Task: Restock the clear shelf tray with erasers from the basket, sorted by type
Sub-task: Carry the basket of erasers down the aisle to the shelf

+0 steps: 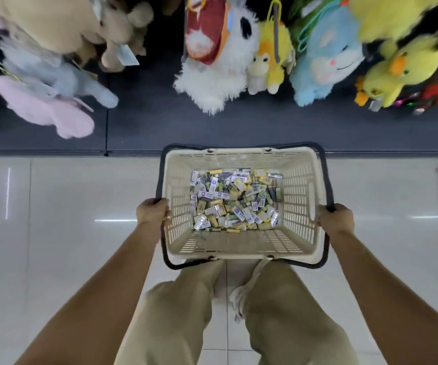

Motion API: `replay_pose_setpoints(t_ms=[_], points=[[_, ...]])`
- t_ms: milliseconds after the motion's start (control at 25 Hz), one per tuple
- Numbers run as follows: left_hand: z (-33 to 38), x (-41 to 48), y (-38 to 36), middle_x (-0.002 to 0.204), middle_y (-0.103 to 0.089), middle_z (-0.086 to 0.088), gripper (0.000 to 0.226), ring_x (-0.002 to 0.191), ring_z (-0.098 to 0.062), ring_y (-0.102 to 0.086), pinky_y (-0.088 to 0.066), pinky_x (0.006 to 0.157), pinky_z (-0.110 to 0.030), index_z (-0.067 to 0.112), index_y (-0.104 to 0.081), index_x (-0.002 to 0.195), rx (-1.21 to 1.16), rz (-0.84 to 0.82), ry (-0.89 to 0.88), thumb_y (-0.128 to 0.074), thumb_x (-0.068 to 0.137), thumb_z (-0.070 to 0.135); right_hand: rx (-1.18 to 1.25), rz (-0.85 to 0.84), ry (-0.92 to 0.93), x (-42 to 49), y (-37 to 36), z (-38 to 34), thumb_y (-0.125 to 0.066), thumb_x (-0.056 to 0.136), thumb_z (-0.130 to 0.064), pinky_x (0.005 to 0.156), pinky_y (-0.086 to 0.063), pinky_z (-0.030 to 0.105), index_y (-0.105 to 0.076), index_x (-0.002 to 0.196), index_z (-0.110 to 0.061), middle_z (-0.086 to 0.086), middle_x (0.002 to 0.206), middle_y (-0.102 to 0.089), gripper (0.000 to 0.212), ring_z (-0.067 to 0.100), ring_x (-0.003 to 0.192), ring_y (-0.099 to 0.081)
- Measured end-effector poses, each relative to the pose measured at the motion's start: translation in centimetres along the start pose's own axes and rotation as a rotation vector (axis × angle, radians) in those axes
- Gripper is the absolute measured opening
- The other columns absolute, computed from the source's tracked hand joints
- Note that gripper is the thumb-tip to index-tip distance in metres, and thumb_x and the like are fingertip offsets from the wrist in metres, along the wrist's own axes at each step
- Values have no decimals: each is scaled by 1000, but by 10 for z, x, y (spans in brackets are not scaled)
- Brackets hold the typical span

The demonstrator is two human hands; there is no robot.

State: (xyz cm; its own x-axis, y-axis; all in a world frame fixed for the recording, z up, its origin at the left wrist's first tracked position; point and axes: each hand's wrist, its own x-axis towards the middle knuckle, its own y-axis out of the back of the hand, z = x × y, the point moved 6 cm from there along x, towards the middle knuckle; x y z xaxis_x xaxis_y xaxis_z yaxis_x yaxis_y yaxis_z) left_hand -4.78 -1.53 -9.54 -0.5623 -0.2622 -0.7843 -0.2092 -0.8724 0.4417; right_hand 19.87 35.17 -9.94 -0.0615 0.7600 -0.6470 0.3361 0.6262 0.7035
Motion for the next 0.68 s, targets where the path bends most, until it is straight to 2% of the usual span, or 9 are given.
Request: replay_pose_setpoints(t_ms=[80,200,280,400,520,600,680], points=[[15,-37,-13,52,-48,-8,13,38,-17,-42,-37,42,-25,6,-55,70,13,-106,9,-59,81,-1,37,-157,16,-36,6,-21,-56,85,-16,64,-48,30,-64,86,0,10,65,-63,18,26,64,-63],[30,-99,-29,61,-54,-8,5,50,-18,-46,-41,50,-29,5,-61,81,90,-210,-33,-59,84,2,-33,-305,51,-103,12,-38,-57,86,-19,62,-44,28,-59,77,-7,10,65,-62,15,25,64,-60],[46,-136,-18,61,-53,-8,7,49,-16,-47,-41,51,-28,4,-61,91,169,-210,-93,-58,85,4,17,-316,39,-145,36,-38,-58,85,-19,61,-44,30,-56,78,-5,13,67,-61,16,25,63,-58],[77,-199,7,57,-50,-8,2,36,-10,-45,-39,40,-22,3,-58,85,223,-287,-200,-57,86,1,115,-307,27,-206,101,-25,-59,86,-18,47,-40,22,-53,67,-7,7,56,-55,23,13,46,-50],[106,-278,15,57,-52,-9,13,41,-16,-48,-45,53,-33,6,-57,75,436,-402,-337,-55,88,5,343,-269,-74,-273,160,-9,-58,89,-15,32,-32,12,-53,72,-4,6,51,-48,21,3,29,-42],[116,-326,8,57,-50,-8,20,39,-15,-48,-48,56,-36,8,-53,70,526,-492,-399,-52,90,7,451,-209,-140,-306,186,5,-57,90,-17,36,-34,12,-53,78,-4,7,53,-46,18,9,34,-44],[122,-368,-5,57,-49,-8,22,37,-13,-48,-48,48,-30,8,-51,69,629,-566,-463,-51,91,9,561,-139,-182,-330,209,26,-58,89,-21,55,-44,24,-52,70,-7,6,54,-46,24,19,47,-45]])
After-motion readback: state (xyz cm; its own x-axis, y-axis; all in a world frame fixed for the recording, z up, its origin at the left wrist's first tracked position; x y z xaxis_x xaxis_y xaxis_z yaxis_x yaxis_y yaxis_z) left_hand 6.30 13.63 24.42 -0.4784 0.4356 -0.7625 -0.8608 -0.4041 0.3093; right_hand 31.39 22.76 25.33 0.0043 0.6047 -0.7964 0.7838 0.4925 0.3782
